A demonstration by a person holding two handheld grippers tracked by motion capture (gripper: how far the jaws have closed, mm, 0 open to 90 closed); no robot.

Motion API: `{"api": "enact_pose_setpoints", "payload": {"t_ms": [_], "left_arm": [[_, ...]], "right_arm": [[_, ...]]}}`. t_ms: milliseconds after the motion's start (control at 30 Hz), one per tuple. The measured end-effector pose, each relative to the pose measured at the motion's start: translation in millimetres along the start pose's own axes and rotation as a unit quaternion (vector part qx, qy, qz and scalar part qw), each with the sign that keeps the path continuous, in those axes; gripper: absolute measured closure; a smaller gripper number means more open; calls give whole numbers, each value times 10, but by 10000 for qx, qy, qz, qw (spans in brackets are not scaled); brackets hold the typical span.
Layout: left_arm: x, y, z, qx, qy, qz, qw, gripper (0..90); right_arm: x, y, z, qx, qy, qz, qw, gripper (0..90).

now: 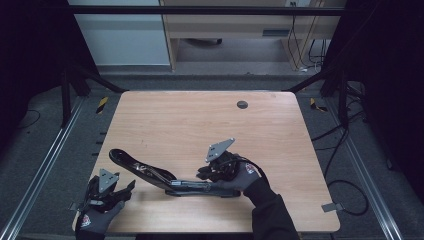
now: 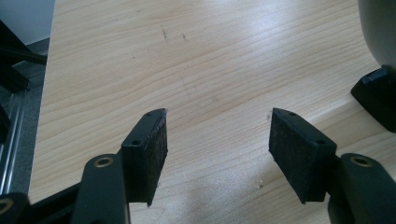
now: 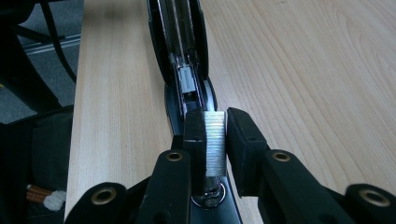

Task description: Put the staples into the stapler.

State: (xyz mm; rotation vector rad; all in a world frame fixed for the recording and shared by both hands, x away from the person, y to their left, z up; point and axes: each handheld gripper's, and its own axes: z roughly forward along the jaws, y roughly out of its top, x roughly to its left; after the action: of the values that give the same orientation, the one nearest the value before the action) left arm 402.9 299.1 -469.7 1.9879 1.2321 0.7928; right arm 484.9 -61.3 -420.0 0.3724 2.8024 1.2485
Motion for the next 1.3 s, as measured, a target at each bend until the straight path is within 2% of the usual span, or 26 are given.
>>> {"api": "enact_pose_setpoints", "payload": {"t_ms": [300,833,1300], "left_arm": [[-1,0,1,2,1,6,10000,370],[-2,1,4,7,1,19,10000,370],[0,0,5,11,3,16,10000,370]], "right_arm": [[-4,-1,52,112,45,-37,9999,786],[-3,18,244,232,172,-62,9996,786],[-11,19,319,331,249,-128,9991,786]]}}
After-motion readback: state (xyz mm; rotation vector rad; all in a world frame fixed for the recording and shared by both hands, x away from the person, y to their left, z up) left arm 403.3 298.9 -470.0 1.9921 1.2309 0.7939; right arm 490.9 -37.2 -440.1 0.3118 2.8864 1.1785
